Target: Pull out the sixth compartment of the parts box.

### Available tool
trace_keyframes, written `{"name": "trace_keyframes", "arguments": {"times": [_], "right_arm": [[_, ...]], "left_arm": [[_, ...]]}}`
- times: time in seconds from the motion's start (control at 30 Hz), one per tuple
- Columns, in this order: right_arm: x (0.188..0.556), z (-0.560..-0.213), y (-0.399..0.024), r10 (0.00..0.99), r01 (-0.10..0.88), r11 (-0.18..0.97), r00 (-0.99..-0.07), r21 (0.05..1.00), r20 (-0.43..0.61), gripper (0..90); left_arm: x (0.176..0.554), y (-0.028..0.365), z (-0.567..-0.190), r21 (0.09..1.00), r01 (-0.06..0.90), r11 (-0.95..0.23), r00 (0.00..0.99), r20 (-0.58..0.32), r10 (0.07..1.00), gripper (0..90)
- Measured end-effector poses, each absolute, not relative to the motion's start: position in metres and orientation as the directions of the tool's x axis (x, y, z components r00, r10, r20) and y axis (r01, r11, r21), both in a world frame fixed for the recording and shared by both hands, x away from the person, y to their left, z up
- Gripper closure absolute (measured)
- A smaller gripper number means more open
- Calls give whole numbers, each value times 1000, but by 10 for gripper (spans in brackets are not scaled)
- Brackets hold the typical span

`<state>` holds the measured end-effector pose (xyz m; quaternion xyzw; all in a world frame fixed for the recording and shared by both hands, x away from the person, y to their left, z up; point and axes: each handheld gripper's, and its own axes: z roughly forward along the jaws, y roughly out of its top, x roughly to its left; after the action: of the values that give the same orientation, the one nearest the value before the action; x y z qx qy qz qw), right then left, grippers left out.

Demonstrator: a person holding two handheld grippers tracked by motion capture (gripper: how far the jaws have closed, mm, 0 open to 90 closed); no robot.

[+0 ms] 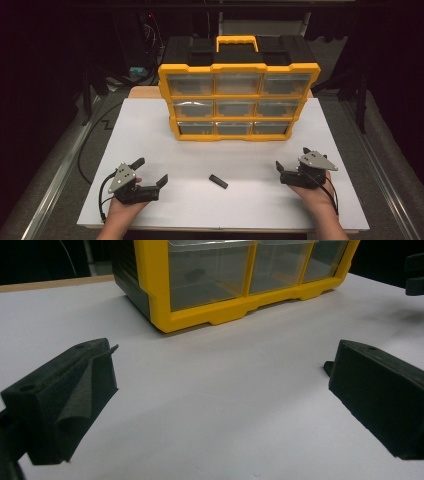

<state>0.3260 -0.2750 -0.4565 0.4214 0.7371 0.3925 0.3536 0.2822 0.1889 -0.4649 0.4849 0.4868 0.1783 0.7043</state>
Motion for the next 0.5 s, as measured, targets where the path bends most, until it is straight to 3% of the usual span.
{"name": "trace_keyframes", "arguments": {"times": [0.5], "right_arm": [[323,-458,-274,864,330,442,-404,834,-299,1]], "left_arm": [[282,189,-465,853,229,469,468,-519,715,7]]}}
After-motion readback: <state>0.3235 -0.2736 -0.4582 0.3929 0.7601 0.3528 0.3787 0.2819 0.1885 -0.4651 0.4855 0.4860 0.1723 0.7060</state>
